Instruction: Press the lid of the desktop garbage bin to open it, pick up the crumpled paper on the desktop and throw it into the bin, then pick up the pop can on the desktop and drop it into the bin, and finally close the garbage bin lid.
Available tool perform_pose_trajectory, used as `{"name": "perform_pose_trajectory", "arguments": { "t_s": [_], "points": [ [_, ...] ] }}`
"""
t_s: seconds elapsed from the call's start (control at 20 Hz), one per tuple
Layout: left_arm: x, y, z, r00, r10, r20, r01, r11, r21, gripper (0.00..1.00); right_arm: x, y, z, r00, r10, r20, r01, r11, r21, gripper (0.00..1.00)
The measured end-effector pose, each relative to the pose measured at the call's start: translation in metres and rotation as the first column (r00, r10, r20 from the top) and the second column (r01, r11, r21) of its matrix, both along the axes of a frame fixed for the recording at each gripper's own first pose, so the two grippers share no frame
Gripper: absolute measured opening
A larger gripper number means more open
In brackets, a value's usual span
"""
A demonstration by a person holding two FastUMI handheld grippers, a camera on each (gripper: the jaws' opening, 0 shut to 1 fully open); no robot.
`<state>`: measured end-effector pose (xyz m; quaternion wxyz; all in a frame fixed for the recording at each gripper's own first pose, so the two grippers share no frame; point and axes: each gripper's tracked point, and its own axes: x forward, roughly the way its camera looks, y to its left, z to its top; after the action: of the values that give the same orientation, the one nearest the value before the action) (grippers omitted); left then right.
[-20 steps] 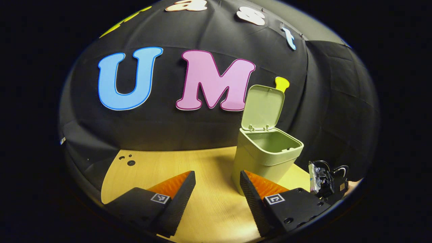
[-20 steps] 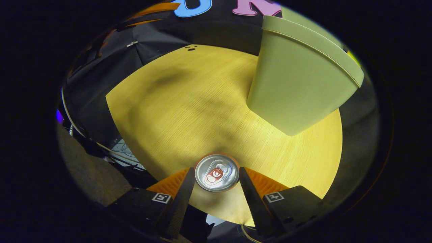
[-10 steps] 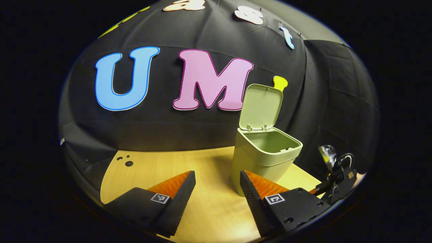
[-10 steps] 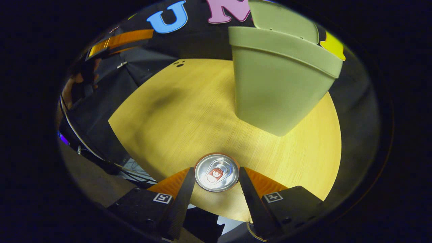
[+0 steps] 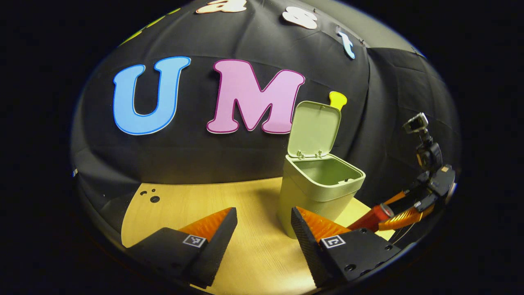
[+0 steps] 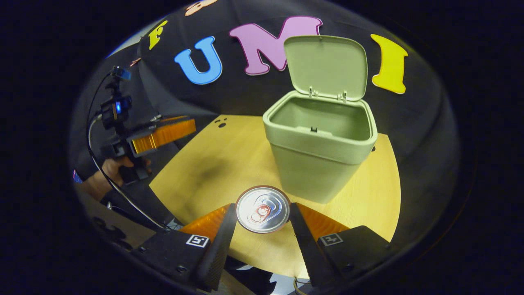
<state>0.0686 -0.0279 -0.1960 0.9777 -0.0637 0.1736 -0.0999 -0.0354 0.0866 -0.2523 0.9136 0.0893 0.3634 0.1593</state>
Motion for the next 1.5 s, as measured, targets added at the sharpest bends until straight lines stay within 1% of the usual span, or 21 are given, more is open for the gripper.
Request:
{"name": "perform_pose_trajectory", "arguments": {
  "t_s": [0.05, 0.15, 0.35, 0.5, 0.6, 0.85, 1.0, 1.1, 1.2, 1.4, 1.5],
  "points": [
    [0.000, 0.000, 0.000, 1.000, 0.000, 0.001, 0.000, 1.000, 0.000, 0.87, 0.005, -0.003, 0.014, 1.000, -0.020, 0.023, 0.020, 1.000, 0.023, 0.82],
    [0.000, 0.000, 0.000, 1.000, -0.001, 0.001, 0.001, 1.000, 0.000, 0.87, 0.025, -0.006, 0.040, 0.995, -0.056, 0.078, 0.048, 0.994, 0.102, 0.82],
    [-0.002, 0.003, 0.000, 1.000, 0.002, 0.001, -0.002, 1.000, 0.000, 0.87, 0.060, -0.025, 0.089, 0.973, -0.140, 0.184, 0.095, 0.967, 0.235, 0.82],
    [-0.005, 0.004, 0.000, 1.000, 0.004, 0.000, -0.004, 1.000, 0.004, 0.87, 0.086, -0.046, 0.106, 0.952, -0.206, 0.227, 0.139, 0.950, 0.278, 0.81],
    [-0.004, 0.005, 0.000, 1.000, 0.004, 0.000, -0.004, 1.000, 0.008, 0.87, 0.102, -0.062, 0.106, 0.943, -0.233, 0.238, 0.167, 0.949, 0.266, 0.82],
    [-0.005, 0.009, -0.001, 1.000, 0.008, -0.002, -0.008, 1.000, 0.017, 0.87, 0.131, -0.093, 0.078, 0.936, -0.288, 0.203, 0.249, 0.948, 0.198, 0.82],
    [-0.005, 0.010, -0.003, 1.000, 0.010, -0.010, -0.009, 1.000, 0.012, 0.87, 0.139, -0.106, 0.062, 0.934, -0.308, 0.183, 0.284, 0.948, 0.146, 0.82],
    [-0.006, 0.012, -0.005, 1.000, 0.010, -0.013, -0.010, 1.000, 0.009, 0.87, 0.143, -0.112, 0.045, 0.939, -0.311, 0.150, 0.299, 0.950, 0.094, 0.82],
    [-0.004, 0.012, -0.005, 1.000, 0.009, -0.013, -0.009, 1.000, 0.008, 0.87, 0.143, -0.116, 0.029, 0.946, -0.305, 0.111, 0.302, 0.953, 0.036, 0.82],
    [-0.001, 0.011, -0.005, 1.000, -0.003, -0.014, 0.003, 1.000, 0.014, 0.87, 0.143, -0.115, 0.004, 0.962, -0.267, 0.052, 0.270, 0.962, -0.051, 0.82],
    [0.000, 0.011, -0.006, 1.000, -0.008, -0.016, 0.008, 1.000, 0.014, 0.87, 0.148, -0.112, 0.000, 0.965, -0.258, 0.046, 0.261, 0.964, -0.060, 0.83]
  ]
}}
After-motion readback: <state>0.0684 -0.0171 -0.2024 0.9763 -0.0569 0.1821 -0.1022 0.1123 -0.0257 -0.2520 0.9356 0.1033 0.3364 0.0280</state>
